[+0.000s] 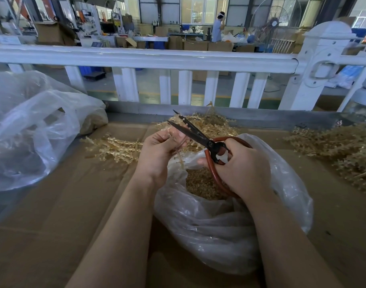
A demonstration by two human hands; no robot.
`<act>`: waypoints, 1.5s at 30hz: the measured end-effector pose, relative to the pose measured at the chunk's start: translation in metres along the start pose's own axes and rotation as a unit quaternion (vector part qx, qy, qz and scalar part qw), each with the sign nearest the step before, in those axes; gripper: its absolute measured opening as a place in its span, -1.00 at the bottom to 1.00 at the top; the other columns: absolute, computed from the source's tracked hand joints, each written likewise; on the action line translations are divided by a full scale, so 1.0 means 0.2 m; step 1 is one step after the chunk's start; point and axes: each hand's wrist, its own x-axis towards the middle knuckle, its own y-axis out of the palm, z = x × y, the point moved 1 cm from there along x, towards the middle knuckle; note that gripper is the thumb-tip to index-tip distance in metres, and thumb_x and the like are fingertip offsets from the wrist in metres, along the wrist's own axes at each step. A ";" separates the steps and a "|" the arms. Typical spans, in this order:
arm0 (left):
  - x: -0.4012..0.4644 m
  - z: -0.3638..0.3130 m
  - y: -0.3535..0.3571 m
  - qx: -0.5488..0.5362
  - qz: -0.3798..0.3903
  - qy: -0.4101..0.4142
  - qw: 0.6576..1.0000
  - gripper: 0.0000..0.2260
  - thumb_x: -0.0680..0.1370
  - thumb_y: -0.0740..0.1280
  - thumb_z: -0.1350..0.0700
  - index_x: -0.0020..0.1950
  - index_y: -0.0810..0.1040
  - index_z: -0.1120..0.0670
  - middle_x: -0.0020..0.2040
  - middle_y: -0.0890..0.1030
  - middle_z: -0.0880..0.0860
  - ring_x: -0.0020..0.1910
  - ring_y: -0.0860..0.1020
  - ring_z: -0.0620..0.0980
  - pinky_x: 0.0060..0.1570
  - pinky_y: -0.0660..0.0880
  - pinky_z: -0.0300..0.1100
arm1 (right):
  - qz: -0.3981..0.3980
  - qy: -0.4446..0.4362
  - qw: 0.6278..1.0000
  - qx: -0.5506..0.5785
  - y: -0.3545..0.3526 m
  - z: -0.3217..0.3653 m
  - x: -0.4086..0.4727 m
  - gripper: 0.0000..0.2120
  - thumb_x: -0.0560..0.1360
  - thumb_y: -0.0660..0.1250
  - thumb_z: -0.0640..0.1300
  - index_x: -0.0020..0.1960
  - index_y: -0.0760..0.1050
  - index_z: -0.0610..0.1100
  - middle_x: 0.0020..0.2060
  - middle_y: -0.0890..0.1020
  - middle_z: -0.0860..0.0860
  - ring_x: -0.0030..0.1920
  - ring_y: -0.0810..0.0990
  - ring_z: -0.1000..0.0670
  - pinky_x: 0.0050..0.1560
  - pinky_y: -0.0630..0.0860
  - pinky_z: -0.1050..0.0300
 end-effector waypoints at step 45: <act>0.02 0.01 -0.03 0.023 -0.020 0.052 0.998 -0.90 0.58 0.32 0.24 -0.12 0.56 0.19 -0.30 0.53 0.08 -0.33 0.47 -0.11 -0.27 0.45 -0.34 | 0.023 -0.002 0.998 0.061 0.00 -0.02 0.00 -0.24 0.27 0.14 0.61 0.02 0.67 0.02 -0.19 0.69 0.17 -0.23 0.59 0.13 -0.20 0.57 0.21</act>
